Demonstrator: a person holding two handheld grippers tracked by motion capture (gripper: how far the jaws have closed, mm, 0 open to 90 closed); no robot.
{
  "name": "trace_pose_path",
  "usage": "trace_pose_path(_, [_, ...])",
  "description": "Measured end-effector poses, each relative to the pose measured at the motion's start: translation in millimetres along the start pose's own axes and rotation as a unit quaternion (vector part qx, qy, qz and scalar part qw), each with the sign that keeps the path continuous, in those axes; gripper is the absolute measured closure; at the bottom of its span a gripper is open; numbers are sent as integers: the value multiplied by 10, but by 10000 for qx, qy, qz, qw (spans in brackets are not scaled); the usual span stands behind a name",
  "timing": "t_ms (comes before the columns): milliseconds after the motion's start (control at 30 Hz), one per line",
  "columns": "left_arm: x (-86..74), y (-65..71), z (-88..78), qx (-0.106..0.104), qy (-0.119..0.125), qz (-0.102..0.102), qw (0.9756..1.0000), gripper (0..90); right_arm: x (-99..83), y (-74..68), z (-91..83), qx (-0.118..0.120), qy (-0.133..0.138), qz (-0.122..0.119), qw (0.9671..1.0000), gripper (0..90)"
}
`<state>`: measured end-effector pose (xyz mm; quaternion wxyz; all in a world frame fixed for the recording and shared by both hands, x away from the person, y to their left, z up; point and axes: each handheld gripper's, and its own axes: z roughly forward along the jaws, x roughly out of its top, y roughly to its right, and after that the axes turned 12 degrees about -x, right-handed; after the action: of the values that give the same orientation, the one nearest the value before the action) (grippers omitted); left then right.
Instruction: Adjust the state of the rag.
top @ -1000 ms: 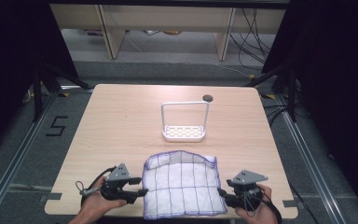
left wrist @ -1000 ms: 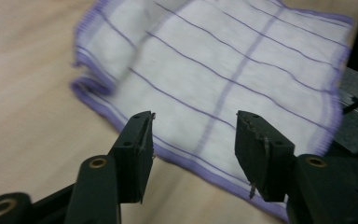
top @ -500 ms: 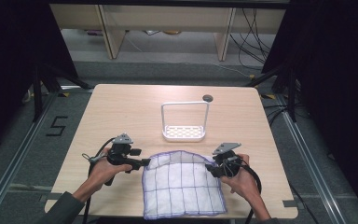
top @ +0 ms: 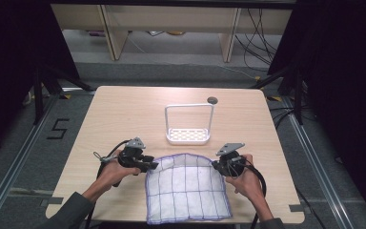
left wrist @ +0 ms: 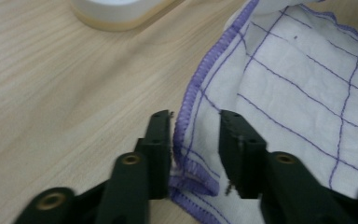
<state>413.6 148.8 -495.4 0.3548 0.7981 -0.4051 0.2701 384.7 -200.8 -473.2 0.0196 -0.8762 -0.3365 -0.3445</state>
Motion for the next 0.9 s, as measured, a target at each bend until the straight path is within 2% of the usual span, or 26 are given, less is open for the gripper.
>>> trace_pose_path(67, [16, 12, 16, -64, -75, 102, 9999, 760, 20, 8, -17, 38, -39, -45, 10000, 874])
trace_pose_path(133, [30, 22, 21, -50, -19, 137, 9999, 836, 27, 13, -24, 54, -32, -59, 10000, 875])
trace_pose_path(167, [37, 20, 17, -33, -13, 163, 9999, 847, 25, 6, -11, 2, 44, -28, 10000, 875])
trace_pose_path(200, [43, 16, 8, 4, -31, 194, 9998, 854, 39, 12, -31, 53, -47, 20, 10000, 875])
trace_pose_path(367, [79, -2, -56, 49, 87, 243, 9997, 863, 72, 56, -44, 3, 34, -10, 10000, 878])
trace_pose_path(400, [94, -3, -74, 65, 136, 250, 9996, 863, 87, 56, -58, 24, 6, 107, 9999, 878])
trace_pose_path(500, [154, -15, -146, 142, 228, 306, 9992, 865, 141, 109, -71, 17, 68, 93, 9999, 880])
trace_pose_path(533, [177, -19, -168, 180, 223, 327, 9991, 865, 167, 114, -78, -18, 70, 188, 9998, 881])
trace_pose_path(667, [272, -70, -241, 324, 354, 381, 9981, 866, 298, 204, -122, -68, -4, 110, 9999, 883])
trace_pose_path(733, [326, -98, -268, 418, 389, 403, 9976, 866, 366, 234, -131, -131, 90, 164, 9997, 884])
trace_pose_path(900, [487, -149, -332, 532, 577, 469, 9958, 866, 550, 328, -184, -209, 170, 49, 9996, 885])
